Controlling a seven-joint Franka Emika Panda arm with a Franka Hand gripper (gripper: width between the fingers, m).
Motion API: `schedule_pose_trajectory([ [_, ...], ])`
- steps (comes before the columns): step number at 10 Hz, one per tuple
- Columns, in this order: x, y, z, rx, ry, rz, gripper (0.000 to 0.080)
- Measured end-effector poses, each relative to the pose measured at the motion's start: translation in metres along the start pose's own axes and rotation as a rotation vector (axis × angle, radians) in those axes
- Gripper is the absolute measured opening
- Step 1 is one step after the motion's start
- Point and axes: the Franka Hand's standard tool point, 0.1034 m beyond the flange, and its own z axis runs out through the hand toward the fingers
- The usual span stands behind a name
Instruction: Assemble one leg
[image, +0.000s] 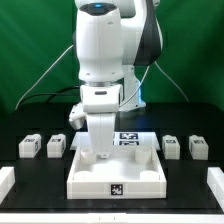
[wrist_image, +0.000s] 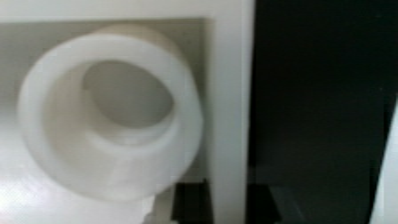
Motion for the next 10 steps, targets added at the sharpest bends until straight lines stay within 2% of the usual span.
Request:
schedule_pose_trajectory([
  [5,0.000,0.001,0.000,-0.002,0.000,0.000,0.0063],
  [7,0.006,0.022,-0.005,-0.020,0.002,-0.014,0.0063],
  [9,0.031,0.048,-0.012,-0.010,0.013,-0.016,0.0063],
  [10,0.048,0.064,-0.013,-0.018,0.024,-0.011,0.0063],
])
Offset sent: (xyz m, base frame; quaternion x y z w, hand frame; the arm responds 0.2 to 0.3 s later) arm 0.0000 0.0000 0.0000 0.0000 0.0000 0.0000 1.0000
